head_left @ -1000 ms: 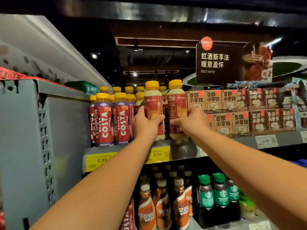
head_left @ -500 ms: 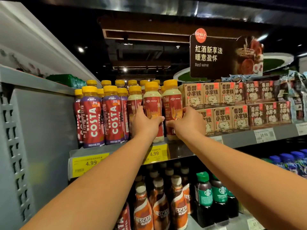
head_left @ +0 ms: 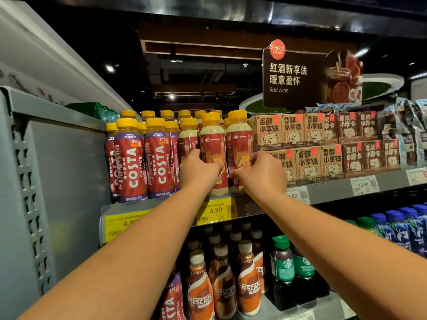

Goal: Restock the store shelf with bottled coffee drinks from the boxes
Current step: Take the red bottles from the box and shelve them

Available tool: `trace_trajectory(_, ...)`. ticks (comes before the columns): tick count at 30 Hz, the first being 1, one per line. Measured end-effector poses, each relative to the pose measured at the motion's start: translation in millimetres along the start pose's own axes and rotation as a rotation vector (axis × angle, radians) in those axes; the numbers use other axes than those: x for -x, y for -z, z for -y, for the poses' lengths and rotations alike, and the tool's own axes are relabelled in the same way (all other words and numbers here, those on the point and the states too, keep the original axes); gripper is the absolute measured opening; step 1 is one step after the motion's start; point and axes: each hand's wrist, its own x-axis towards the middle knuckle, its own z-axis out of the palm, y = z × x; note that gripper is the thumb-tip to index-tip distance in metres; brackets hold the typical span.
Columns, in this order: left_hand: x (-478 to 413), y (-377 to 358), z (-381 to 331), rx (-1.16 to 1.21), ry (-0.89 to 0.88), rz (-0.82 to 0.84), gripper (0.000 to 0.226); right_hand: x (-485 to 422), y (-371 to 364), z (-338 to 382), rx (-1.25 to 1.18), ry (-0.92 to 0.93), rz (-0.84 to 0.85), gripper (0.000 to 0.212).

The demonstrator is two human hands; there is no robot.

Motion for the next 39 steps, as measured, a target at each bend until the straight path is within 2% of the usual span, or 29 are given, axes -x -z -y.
trace_trajectory(4,1,1,1,0.014,-0.019,0.025,0.053,2,0,-2,-0.007,0.031,-0.037,0.039)
trace_trajectory(9,0,3,0,0.008,-0.01,0.045,0.066,2,3,-7,-0.032,0.083,0.001,0.022)
trace_trajectory(16,0,7,0,-0.006,0.022,0.163,0.083,2,3,-9,-0.008,0.083,-0.009,0.022)
trace_trajectory(24,0,6,1,0.03,-0.009,0.196,0.088,3,4,-13,0.011,0.086,-0.063,0.016)
trace_trajectory(34,-1,5,6,-0.041,-0.062,0.183,0.089,4,7,-14,0.02,0.106,-0.114,0.018)
trace_trajectory(39,0,4,5,-0.084,-0.093,0.183,0.083,6,6,-12,0.028,0.093,-0.131,0.018)
